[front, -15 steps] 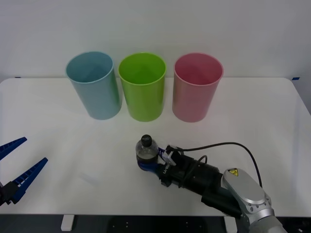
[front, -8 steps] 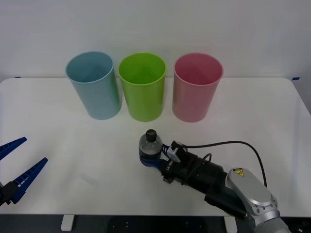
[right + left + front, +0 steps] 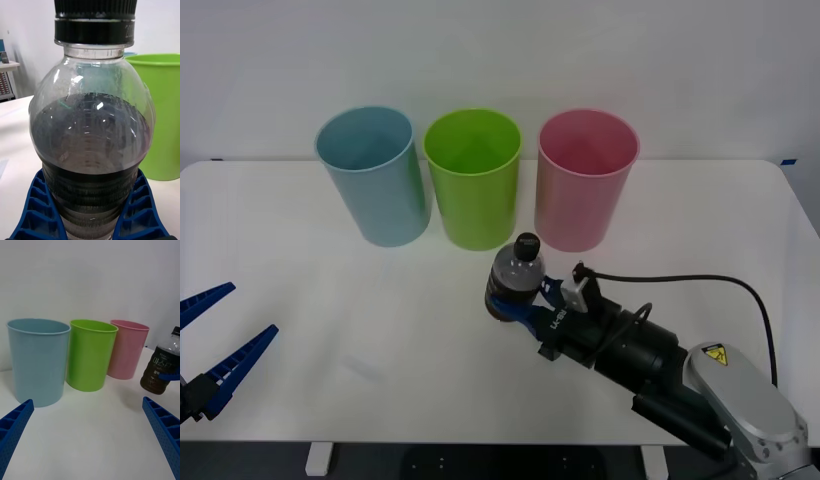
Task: Grasp the object on the table and drop it into the matching bin: aluminum can to the light blue bin, PET bottle to the pink bin.
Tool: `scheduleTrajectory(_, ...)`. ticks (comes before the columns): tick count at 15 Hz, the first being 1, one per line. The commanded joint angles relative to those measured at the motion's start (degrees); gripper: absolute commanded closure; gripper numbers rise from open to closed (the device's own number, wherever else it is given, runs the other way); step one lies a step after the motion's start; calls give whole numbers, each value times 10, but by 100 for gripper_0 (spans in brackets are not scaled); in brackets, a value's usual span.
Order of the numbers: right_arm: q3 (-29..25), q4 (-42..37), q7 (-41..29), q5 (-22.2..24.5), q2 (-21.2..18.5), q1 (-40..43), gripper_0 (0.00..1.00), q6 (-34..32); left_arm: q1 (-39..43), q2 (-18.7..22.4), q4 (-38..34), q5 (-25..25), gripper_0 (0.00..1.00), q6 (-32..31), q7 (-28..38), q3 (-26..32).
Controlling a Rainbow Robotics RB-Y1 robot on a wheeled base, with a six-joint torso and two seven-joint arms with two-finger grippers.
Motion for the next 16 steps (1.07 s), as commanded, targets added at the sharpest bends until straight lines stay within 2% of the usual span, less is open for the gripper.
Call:
scheduleTrajectory(1,-18,-52,-55,0,-26,13,100,4,0,0,0,0,0,0,0,0)
scheduleTrajectory(9,-88,-174,-245,-11,-112,30,100,11,0,0,0,0,0,0,0,0)
scheduleTrajectory(16,-135,-221,-376,-12,-167,-2,100,11,0,0,0,0,0,0,0,0)
